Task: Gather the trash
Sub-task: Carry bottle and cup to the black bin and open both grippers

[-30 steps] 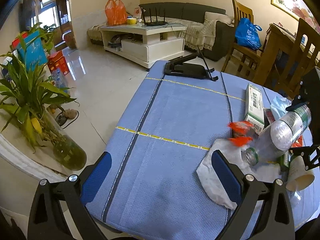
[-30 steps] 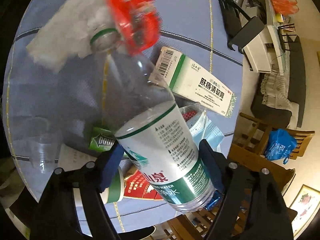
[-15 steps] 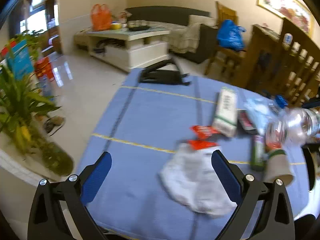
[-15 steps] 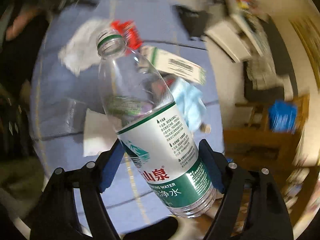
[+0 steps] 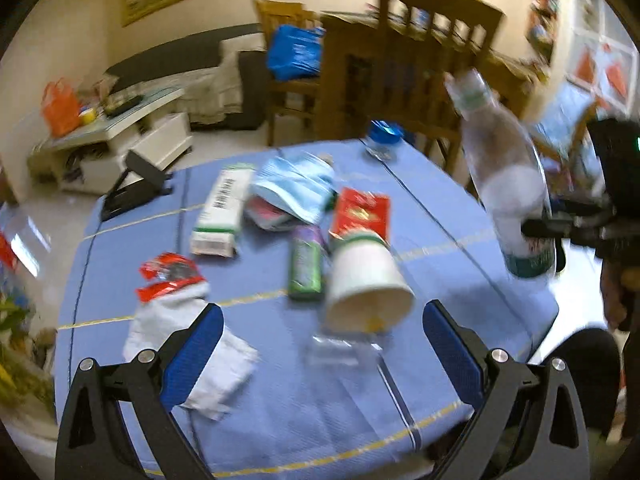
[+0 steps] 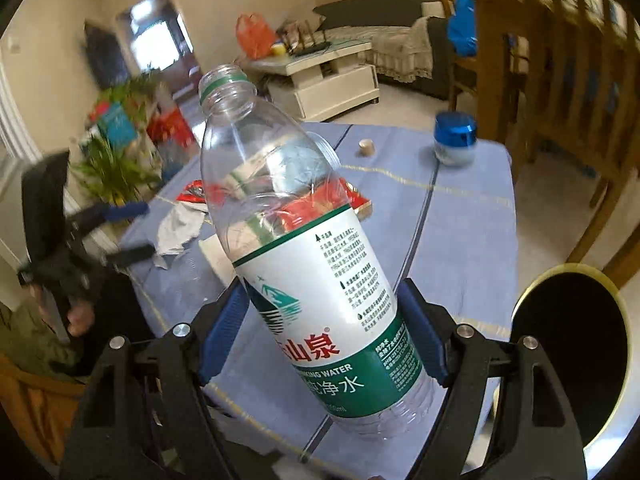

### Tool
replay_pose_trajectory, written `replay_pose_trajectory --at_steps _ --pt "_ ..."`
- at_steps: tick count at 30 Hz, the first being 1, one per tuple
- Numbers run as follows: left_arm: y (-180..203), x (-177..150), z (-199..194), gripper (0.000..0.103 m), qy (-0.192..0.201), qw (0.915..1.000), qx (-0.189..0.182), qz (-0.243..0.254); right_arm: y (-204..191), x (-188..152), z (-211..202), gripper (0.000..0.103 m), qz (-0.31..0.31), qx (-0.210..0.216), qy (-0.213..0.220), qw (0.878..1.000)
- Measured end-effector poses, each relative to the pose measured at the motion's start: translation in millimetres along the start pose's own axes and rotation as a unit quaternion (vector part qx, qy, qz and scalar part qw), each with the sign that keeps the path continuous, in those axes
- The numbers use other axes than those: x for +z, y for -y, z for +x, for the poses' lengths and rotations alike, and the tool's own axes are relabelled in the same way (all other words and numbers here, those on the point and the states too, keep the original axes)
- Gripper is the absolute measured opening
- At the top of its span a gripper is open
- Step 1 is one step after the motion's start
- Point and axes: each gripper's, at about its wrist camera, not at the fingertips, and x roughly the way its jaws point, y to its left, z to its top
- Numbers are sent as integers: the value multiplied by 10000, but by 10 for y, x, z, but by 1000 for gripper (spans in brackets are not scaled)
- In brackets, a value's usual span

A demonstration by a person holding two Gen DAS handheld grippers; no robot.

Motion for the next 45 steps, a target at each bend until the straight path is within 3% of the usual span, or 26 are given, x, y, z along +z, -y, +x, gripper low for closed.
replay_pose_trajectory --at_steps 5,8,10,12,15,19,22,25,27,29,33,35,36,38,45 --pt "160 -80 195 97 -196 9985 -348 364 104 -194 -105 75 258 112 125 9995" --pt "104 -115 340 89 -415 9971 -545 321 128 -226 -134 75 362 183 280 9988" --pt "60 -149 411 77 -548 9959 -661 291 131 -238 -135 75 428 196 371 9982" --pt "24 -186 529 43 -860 9930 -776 251 185 -277 -140 75 529 202 447 9974" --pt "-54 -215 570 41 -972 9917 -842 33 282 -343 -187 75 732 184 544 9957" --pt "-104 -202 420 41 -845 9946 -597 -11 386 -385 -299 75 937 68 712 9930" --pt "-83 -109 229 41 -641 9967 -505 35 564 -408 -480 75 1181 -393 975 9874" --pt "40 73 9 42 -303 9982 -465 223 894 -480 -821 75 1818 -829 1551 9675" --pt "160 222 -82 42 -108 9975 -598 357 1121 -539 -1010 75 2218 -1411 1805 9478" --pt "329 412 -155 42 85 9953 -806 535 1289 -594 -1090 75 2508 -1730 1956 9321" --pt "752 761 -165 42 279 9863 -1377 861 1546 -708 -954 76 2881 -2088 1940 9142" --pt "1061 901 -79 42 326 9819 -1497 1111 1689 -838 -764 78 3147 -2350 1613 9054" --pt "1198 951 -28 42 324 9801 -1527 1224 1750 -880 -731 78 3273 -2435 1463 9012" --pt "1487 1059 131 42 220 9756 -1709 1357 1867 -1004 -840 92 3592 -2326 1702 8876" --pt "2399 1401 989 42 -567 9577 -2385 1506 1952 -1281 -1365 98 4008 -2970 2608 8265"
